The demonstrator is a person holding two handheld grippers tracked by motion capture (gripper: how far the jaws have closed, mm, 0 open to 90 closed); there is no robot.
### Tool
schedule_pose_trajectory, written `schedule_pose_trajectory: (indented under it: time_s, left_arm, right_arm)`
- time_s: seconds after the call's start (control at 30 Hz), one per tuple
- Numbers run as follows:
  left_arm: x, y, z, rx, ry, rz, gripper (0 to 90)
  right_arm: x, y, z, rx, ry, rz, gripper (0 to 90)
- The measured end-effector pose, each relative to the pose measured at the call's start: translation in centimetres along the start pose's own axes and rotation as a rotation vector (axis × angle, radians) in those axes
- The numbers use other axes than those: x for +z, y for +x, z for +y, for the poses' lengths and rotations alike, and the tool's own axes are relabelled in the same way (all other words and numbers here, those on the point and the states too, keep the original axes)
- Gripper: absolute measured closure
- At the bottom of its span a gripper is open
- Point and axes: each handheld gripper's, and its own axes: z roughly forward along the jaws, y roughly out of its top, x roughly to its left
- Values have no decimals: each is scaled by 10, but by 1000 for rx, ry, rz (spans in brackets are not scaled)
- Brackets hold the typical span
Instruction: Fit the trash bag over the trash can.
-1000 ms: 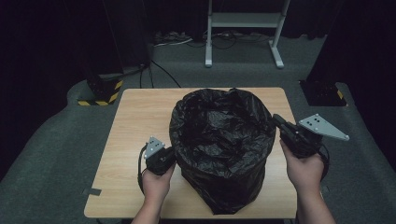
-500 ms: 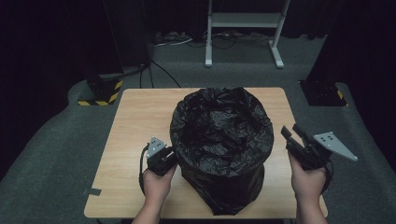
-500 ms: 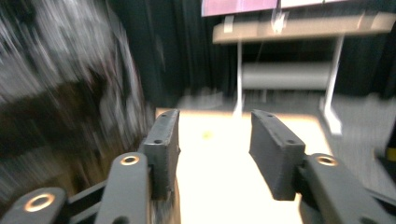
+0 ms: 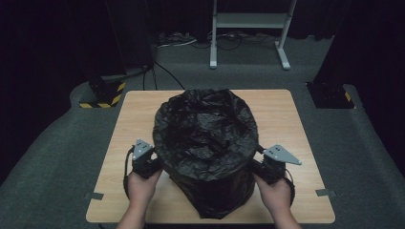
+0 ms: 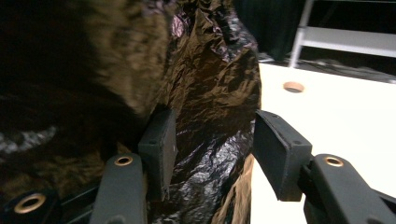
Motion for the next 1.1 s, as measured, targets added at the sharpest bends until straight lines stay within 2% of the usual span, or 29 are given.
schedule_pose_trajectory:
  time_s: [0.2, 0.27, 0.37, 0.43, 0.53, 0.6, 0.7, 0.8, 0.87, 0.9, 0.93, 0.97, 1.0, 1.1]
  left_arm:
    - [-30, 38, -4, 46, 21, 81, 510]
    - [-39, 50, -6, 42, 32, 98, 479]
    - [-50, 62, -8, 40, 70, 120, 425]
    - [-54, 66, -8, 41, 114, 131, 402]
    - [-59, 74, -10, 9, 197, 145, 368]
    - [-61, 78, -11, -24, 255, 150, 343]
    - [-61, 83, -12, -61, 358, 149, 311]
    - [-55, 84, -16, -81, 524, 148, 258]
    - [-51, 83, -19, -84, 604, 149, 239]
    - [-49, 83, -20, -105, 652, 141, 217]
    - [-47, 83, -22, -116, 701, 132, 184]
    - [-45, 84, -22, -103, 767, 117, 161]
    - [-42, 82, -24, -115, 812, 121, 154]
    - [-35, 80, -31, -115, 949, 135, 149]
  right_arm:
    - [22, 41, 2, -30, -1, 96, 475]
    - [29, 53, 5, -57, 3, 126, 450]
    - [31, 58, 8, -77, 6, 151, 401]
    - [25, 52, 8, -90, -15, 138, 363]
    - [14, 28, 3, -110, -9, 91, 311]
    - [9, 6, -5, -105, 18, 53, 275]
    - [2, -25, -23, -84, 89, -19, 211]
    - [-1, -48, -42, -68, 160, -83, 194]
    - [0, -59, -53, -60, 214, -105, 156]
    - [-1, -62, -58, -59, 227, -111, 153]
    - [-1, -65, -61, -54, 225, -109, 149]
    - [-1, -67, -63, -44, 226, -102, 144]
    - [-1, -70, -65, -30, 232, -94, 140]
    - [-1, -74, -69, -11, 250, -84, 139]
